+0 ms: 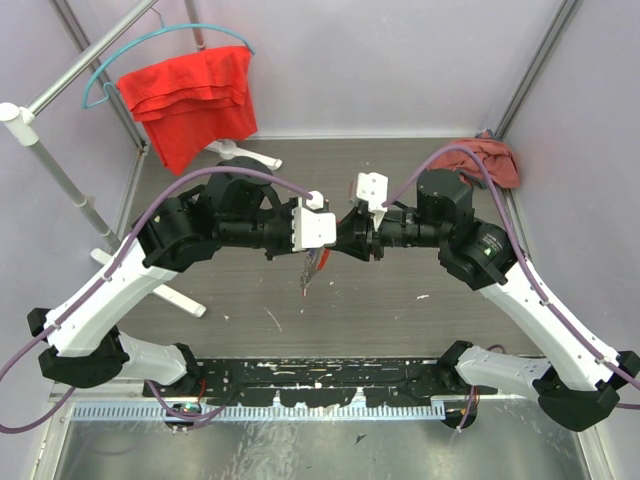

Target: Put the keys on the keyring

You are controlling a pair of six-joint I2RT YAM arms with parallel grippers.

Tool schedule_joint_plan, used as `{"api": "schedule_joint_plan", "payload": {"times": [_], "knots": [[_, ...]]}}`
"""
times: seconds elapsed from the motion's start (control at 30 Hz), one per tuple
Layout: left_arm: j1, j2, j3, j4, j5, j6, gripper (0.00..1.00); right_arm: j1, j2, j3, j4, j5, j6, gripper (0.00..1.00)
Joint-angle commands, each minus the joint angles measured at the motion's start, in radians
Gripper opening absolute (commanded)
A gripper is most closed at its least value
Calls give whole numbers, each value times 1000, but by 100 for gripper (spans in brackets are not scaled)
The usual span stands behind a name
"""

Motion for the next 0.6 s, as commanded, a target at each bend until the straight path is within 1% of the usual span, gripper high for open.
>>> {"api": "schedule_joint_plan", "payload": {"times": [0.0, 0.57], "knots": [[-7, -21, 1, 47, 27, 7, 0, -1, -4, 1, 90, -20, 19, 31], [-10, -28, -1, 71, 35, 5, 0, 0, 19, -10, 86, -49, 15, 30]]}}
